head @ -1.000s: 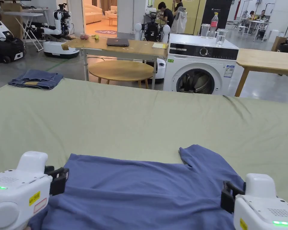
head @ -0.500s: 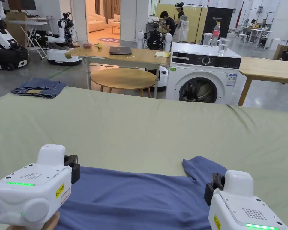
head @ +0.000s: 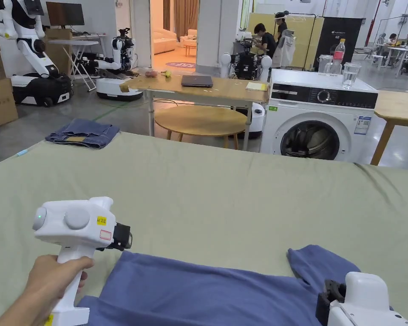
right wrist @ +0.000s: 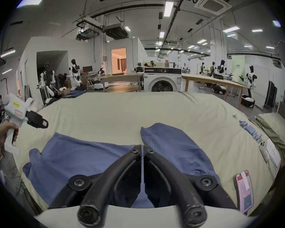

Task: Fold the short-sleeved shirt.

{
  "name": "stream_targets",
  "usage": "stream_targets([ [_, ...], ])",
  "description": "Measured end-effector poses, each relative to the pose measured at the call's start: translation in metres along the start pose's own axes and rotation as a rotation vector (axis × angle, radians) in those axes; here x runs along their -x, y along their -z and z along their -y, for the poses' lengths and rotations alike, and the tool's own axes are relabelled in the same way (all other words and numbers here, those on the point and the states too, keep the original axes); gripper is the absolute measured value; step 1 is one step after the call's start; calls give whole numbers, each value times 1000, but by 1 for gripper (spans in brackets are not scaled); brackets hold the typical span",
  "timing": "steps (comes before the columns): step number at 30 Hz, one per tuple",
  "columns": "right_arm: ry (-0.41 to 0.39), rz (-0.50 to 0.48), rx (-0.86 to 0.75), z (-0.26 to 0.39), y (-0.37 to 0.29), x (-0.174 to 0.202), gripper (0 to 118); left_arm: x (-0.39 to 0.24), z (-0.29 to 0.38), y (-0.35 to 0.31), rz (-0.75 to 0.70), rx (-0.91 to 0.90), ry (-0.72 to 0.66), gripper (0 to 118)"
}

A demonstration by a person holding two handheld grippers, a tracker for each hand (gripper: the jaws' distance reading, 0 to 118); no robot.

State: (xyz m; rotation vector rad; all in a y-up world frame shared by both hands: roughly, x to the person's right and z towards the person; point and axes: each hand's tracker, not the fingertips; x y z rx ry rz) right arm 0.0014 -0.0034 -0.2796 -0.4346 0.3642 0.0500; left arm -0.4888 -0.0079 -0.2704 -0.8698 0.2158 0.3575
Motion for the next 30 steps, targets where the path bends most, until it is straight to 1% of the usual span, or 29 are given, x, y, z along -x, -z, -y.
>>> stream_targets([
  [1,-4,1,9,1,2,-1,2,3,-6,9,-3,27,-13,45],
  [3,-7,6,23,3,5,-3,2,6,-12,22,23,79,-23,48],
  [5,-10,14,38,5,9,-6,2,9,-17,38,7,142,-32,54],
  [9,-16,33,68,9,14,-13,2,8,-12,66,-63,259,-11,54],
  [11,-15,40,87,12,17,-17,2,12,-10,81,-62,265,4,53],
  [12,-13,42,96,13,19,-18,2,9,-10,80,-58,268,-1,50],
  [13,-13,42,107,14,21,-20,2,3,-10,79,-82,251,4,43],
  [15,-10,44,123,17,25,-22,2,-6,-5,81,-131,234,112,34],
  [17,-4,41,140,17,29,-24,2,-14,-1,83,-148,222,164,14],
  [18,1,38,144,16,31,-25,2,-17,-1,82,-142,223,157,0],
  [20,10,38,152,12,36,-29,2,-16,-1,80,-142,209,161,0],
  [23,20,45,164,-3,45,-38,2,-10,1,70,-107,171,138,0],
  [26,-10,66,189,-24,63,-52,2,-6,0,50,-62,75,96,0],
  [28,-20,76,232,-39,85,-67,3,-12,4,30,-37,43,92,0],
  [30,-18,82,330,-52,114,-86,5,-16,7,16,-36,8,106,0],
])
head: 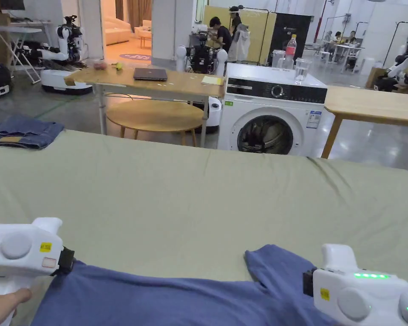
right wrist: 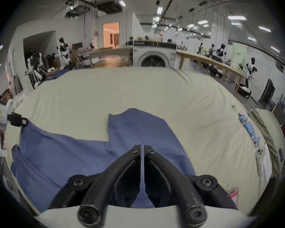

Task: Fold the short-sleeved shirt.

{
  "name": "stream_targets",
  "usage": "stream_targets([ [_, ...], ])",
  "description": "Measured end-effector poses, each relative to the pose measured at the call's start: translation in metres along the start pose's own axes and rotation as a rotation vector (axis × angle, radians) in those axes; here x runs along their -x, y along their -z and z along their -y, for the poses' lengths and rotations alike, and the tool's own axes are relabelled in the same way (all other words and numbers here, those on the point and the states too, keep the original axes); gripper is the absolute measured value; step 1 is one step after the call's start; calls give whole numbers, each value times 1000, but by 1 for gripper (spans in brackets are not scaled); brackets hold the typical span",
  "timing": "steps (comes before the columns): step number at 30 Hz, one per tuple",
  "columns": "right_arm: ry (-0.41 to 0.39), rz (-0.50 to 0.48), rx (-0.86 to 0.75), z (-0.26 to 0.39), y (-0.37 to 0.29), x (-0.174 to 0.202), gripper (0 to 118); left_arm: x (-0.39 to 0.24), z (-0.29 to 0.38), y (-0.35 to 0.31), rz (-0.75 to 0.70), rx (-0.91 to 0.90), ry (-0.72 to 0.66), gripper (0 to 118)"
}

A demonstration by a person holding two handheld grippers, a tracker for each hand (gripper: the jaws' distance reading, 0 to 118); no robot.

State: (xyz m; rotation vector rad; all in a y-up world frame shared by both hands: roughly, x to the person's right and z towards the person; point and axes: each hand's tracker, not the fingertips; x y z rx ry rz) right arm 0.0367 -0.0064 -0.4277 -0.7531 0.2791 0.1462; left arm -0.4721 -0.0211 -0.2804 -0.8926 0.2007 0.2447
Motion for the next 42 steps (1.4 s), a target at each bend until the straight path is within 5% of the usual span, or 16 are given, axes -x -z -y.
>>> stream_targets([
  [4,6,-1,138,-32,48,-31,58,-4,5,-22,10,-42,5,0],
  [7,0,32,250,-47,83,-50,61,-6,7,-29,12,-57,5,0],
  [11,84,-44,354,-52,118,-71,61,-9,11,-31,7,-61,23,0],
  [14,41,-28,374,-51,132,-73,61,-7,14,-29,6,-59,7,0],
  [21,15,-55,374,-47,135,-67,49,-7,23,-23,0,-40,7,0],
  [23,-32,-61,368,-45,133,-61,9,-6,25,-23,-1,-39,3,0],
  [24,-41,-93,375,-44,131,-60,0,-6,25,-23,0,-37,-2,0],
  [27,-60,-59,316,-45,109,-55,0,-4,27,-28,-1,-49,-8,0],
  [30,25,-75,237,-49,77,-62,0,-1,27,-38,12,-70,-17,0],
  [42,-17,-94,86,-29,-58,-66,0,-2,42,-107,56,-187,-24,0],
])
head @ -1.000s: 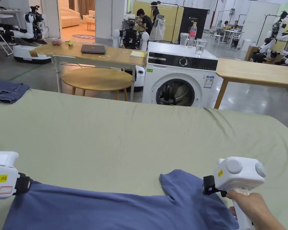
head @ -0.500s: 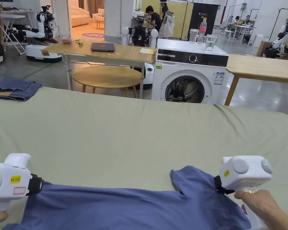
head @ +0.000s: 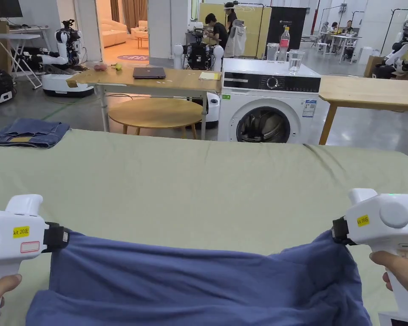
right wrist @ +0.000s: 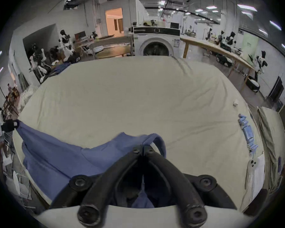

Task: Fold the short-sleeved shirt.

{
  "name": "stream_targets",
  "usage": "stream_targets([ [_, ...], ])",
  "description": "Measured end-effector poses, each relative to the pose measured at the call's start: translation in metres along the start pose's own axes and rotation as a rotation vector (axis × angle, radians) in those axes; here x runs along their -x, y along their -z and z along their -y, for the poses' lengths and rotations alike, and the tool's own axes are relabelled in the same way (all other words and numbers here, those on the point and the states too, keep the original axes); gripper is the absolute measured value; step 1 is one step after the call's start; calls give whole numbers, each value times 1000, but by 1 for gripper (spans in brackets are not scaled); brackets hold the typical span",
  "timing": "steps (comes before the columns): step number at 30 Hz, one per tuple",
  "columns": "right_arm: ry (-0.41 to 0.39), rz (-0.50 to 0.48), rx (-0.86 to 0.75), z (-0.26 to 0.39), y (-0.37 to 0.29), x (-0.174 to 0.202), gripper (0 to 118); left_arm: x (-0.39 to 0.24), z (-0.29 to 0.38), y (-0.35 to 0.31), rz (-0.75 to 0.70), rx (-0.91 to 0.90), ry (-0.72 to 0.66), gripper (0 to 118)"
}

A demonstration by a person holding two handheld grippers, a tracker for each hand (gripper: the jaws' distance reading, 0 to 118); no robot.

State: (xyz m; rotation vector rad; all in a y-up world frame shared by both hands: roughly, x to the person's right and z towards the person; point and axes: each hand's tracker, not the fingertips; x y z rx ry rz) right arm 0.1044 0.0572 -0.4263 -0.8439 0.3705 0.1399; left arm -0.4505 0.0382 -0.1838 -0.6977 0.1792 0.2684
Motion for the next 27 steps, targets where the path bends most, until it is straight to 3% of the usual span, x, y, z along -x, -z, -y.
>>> stream_targets([
  [9,-1,16,-28,78,-61,13,0,6,48,-45,26,-12,-11,0],
  [21,58,15,-11,154,-110,-7,0,20,105,-83,73,12,-33,0],
  [27,11,50,88,187,-98,-1,0,26,136,-67,67,120,-55,0],
])
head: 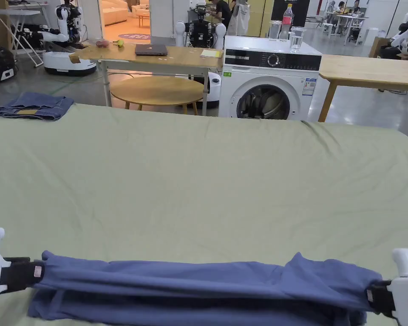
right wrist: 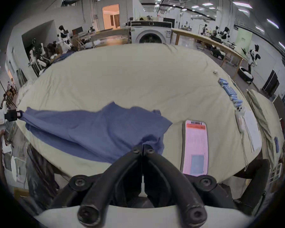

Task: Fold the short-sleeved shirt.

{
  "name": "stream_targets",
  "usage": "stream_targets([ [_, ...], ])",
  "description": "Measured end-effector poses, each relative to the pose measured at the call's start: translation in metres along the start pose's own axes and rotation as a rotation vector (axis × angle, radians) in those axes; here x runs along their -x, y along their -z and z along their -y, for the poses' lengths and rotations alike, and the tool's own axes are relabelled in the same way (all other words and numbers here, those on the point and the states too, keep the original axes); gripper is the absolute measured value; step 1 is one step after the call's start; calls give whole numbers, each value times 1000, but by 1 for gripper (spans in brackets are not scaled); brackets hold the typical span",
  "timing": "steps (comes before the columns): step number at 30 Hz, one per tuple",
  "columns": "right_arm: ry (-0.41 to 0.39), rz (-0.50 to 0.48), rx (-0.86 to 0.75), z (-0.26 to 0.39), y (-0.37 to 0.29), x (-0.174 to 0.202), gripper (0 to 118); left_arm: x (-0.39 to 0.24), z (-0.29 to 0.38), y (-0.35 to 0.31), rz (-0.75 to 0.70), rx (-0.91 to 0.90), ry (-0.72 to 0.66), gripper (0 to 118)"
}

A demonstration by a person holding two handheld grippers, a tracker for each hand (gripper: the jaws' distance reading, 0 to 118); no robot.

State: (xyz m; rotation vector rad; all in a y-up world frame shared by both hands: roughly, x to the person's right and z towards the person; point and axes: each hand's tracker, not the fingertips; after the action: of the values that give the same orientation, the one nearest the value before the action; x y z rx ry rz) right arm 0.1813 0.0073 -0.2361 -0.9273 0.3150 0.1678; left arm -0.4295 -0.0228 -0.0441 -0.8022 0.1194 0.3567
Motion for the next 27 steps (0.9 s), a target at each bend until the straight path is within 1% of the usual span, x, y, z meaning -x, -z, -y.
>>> stream_targets([
  [2,-10,10,35,9,16,2,0,1,11,13,-27,63,12,0],
  [5,-48,65,94,21,43,7,0,3,25,36,-57,134,9,0],
  [9,-49,74,121,30,68,11,0,2,31,45,-75,110,5,0],
  [13,-54,93,107,28,68,16,0,0,25,43,-84,118,5,0],
  [14,-56,98,100,25,65,17,1,-1,23,41,-89,117,4,2],
  [15,-50,94,76,22,60,18,3,-3,20,38,-96,105,-2,10],
  [16,-44,100,52,19,55,19,16,-6,18,34,-103,89,-5,28],
  [17,-38,124,14,14,49,21,34,-11,15,30,-115,60,-1,37],
  [18,-37,146,-18,10,43,23,51,-14,10,27,-120,26,8,40],
  [19,-33,151,-68,4,35,27,56,-20,5,24,-121,-14,15,42],
  [22,-33,145,-187,-15,20,39,56,-35,-10,18,-99,-145,77,44],
  [27,-5,76,-433,-33,17,77,56,-76,-28,16,-126,-347,161,44],
])
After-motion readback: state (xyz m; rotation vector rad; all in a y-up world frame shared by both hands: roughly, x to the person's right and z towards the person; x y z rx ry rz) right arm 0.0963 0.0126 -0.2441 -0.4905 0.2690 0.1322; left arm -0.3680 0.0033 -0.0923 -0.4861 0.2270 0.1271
